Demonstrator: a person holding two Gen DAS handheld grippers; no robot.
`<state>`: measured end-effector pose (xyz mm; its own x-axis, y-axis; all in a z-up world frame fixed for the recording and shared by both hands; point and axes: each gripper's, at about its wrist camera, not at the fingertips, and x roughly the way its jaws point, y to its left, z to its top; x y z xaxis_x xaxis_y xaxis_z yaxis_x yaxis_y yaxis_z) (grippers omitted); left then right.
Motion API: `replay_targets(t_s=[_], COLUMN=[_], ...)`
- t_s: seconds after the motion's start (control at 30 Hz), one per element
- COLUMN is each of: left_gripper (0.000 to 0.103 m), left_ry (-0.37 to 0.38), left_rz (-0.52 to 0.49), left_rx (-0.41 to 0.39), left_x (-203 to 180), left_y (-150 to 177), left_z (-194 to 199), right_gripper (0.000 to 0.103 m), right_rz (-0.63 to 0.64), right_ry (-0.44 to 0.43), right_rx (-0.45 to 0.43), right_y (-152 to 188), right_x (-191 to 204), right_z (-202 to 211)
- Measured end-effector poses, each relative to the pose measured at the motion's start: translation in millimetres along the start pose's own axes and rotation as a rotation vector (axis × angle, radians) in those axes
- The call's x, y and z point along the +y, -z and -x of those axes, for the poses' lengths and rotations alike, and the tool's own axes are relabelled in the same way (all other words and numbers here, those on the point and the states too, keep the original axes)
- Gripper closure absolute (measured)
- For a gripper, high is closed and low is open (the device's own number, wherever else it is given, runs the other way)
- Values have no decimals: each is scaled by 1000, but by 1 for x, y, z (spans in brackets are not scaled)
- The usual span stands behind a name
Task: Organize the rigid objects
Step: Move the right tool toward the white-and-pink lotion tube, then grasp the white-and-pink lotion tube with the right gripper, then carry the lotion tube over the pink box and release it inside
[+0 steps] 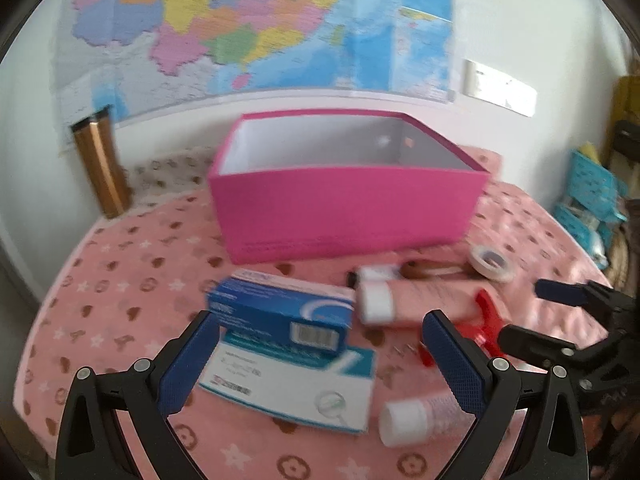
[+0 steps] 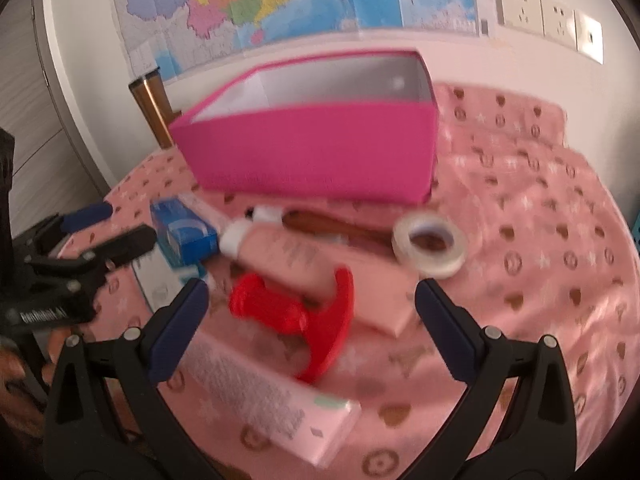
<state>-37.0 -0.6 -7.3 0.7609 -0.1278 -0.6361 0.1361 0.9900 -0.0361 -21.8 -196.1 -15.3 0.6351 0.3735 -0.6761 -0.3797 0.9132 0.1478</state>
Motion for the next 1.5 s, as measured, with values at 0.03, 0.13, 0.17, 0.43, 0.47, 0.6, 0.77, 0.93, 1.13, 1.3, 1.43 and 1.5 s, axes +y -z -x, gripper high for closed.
replay_targets(t_s=[0.03, 0.13, 0.17, 0.43, 0.47, 0.6, 0.77, 0.93, 1.13, 1.3, 1.43, 1.5], left_gripper=[0, 2, 3, 32, 33, 43, 43, 43, 43, 43, 43, 43], left_ry=[22, 72, 90, 209, 222, 274, 318, 321, 336, 344, 340, 342], left_rz=[-12, -72, -101, -156, -159, -162, -174, -154, -132, -98, -92, -87], left_rx=[5, 9, 13, 101, 112, 144, 169, 170, 160, 140, 103, 85], left_x=[-2, -10, -15, -31, -31, -35, -41, -40, -38, -33, -32, -30], left_y=[3, 13, 17, 36, 38, 43, 45, 44, 38, 24, 5, -8], left_z=[1, 6, 8, 3, 3, 1, -2, -2, 3, 4, 7, 6], right_gripper=[0, 5, 5, 19, 19, 21, 40, 50, 57, 57, 57, 57], right_rz=[-7, -41, -50, -127, -133, -121, -105, -117, -123, -86, -44, -24], right_ry=[-3, -19, -21, -107, -124, -116, -120, -114, -111, -119, -118, -111], right_rx=[20, 48, 70, 137, 141, 157, 164, 148, 108, 65, 8, -10], right_y=[5, 23, 26, 49, 51, 52, 54, 54, 46, 30, 5, -9], right_x=[-3, -13, -16, -20, -19, -16, -15, -17, -20, -18, -18, -19], right_z=[1, 5, 7, 12, 12, 15, 14, 15, 24, 35, 43, 43])
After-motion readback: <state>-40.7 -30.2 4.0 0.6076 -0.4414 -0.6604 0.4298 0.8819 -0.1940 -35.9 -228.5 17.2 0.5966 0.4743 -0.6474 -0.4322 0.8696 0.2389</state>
